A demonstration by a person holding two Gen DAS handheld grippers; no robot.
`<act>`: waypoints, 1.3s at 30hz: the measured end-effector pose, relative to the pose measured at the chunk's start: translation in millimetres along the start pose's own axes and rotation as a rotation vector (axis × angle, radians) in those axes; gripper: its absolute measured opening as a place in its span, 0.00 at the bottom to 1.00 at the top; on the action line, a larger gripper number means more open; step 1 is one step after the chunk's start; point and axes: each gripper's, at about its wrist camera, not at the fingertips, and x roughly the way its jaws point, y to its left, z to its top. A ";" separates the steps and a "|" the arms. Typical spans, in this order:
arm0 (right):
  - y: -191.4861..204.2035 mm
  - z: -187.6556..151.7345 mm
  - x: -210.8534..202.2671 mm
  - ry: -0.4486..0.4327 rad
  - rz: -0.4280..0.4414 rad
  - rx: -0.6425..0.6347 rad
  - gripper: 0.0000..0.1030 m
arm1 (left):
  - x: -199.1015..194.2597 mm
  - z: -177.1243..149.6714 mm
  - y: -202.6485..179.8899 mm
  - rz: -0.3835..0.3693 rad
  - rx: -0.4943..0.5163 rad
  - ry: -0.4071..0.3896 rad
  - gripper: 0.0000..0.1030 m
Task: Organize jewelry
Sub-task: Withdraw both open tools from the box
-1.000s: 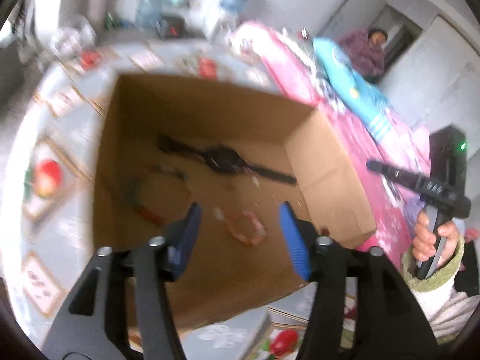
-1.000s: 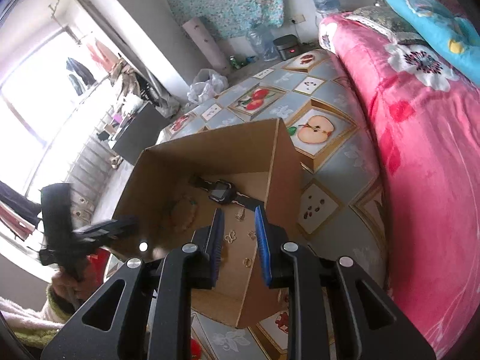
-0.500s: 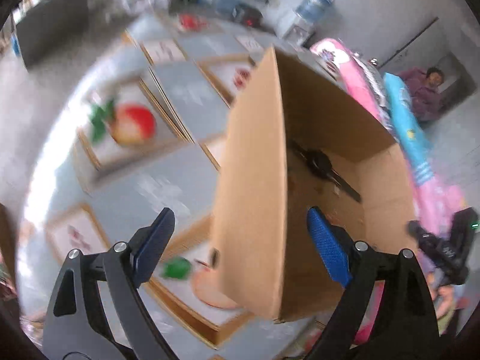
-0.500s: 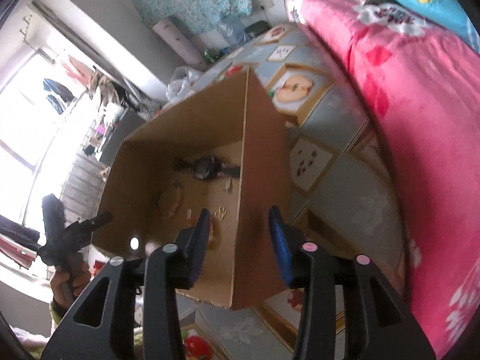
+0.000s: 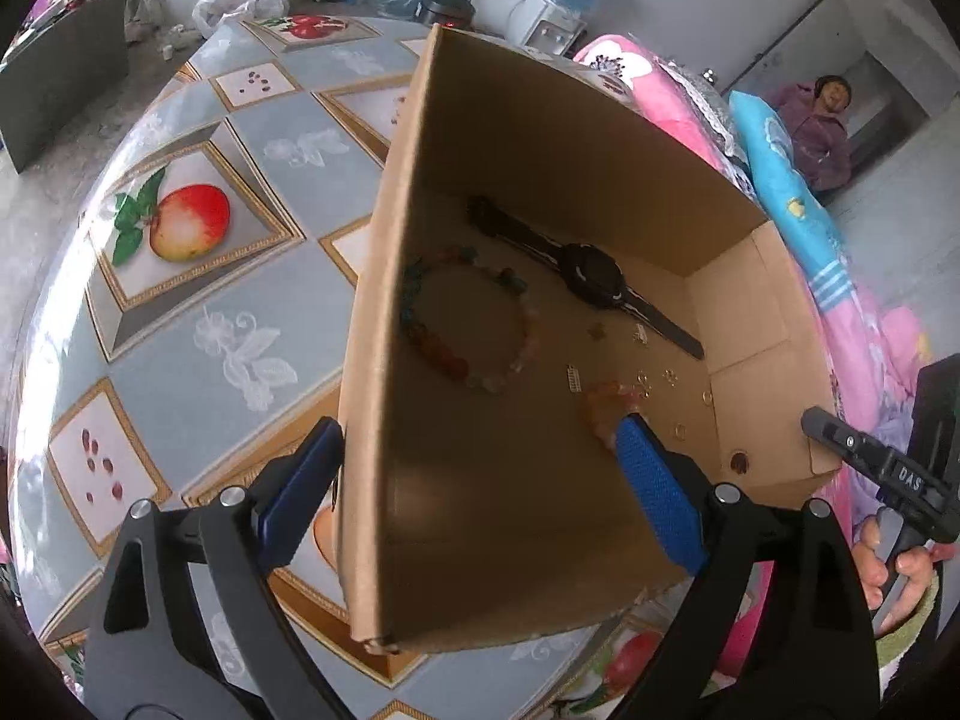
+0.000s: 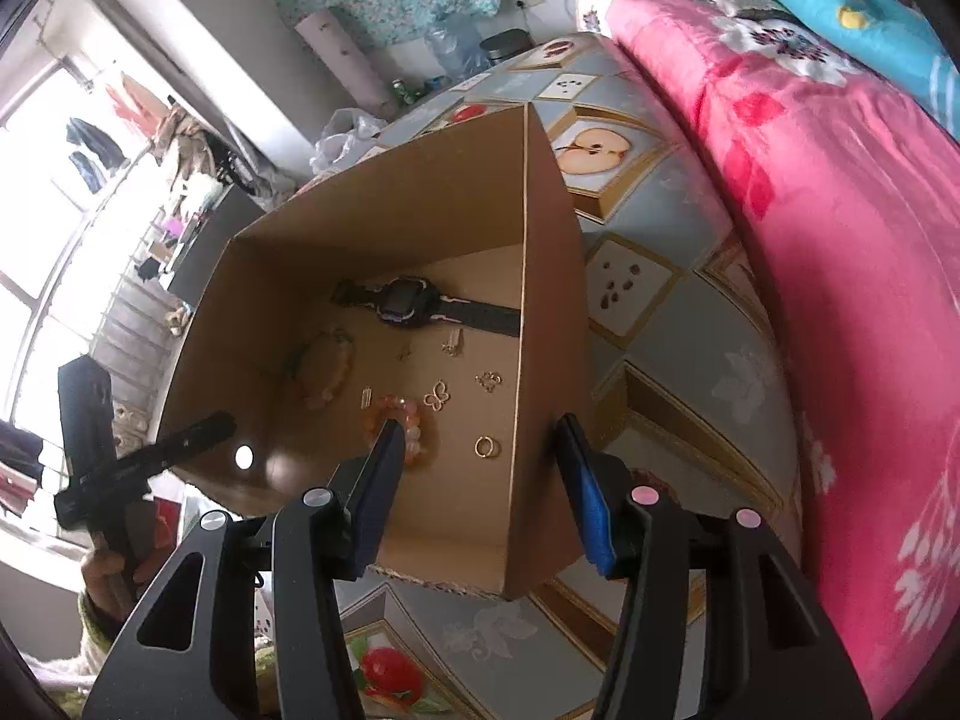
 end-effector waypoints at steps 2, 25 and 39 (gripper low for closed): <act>-2.5 -1.0 -3.3 -0.007 0.004 0.008 0.50 | -4.1 -6.3 -0.7 -0.007 0.006 0.004 0.85; -30.9 -63.7 -42.3 -0.091 0.064 0.073 0.50 | -32.4 -79.4 -11.2 -0.041 0.064 -0.018 0.85; 19.8 -144.2 -104.9 -0.357 -0.068 -0.136 0.79 | -116.6 -154.0 -44.0 0.102 0.254 -0.351 0.92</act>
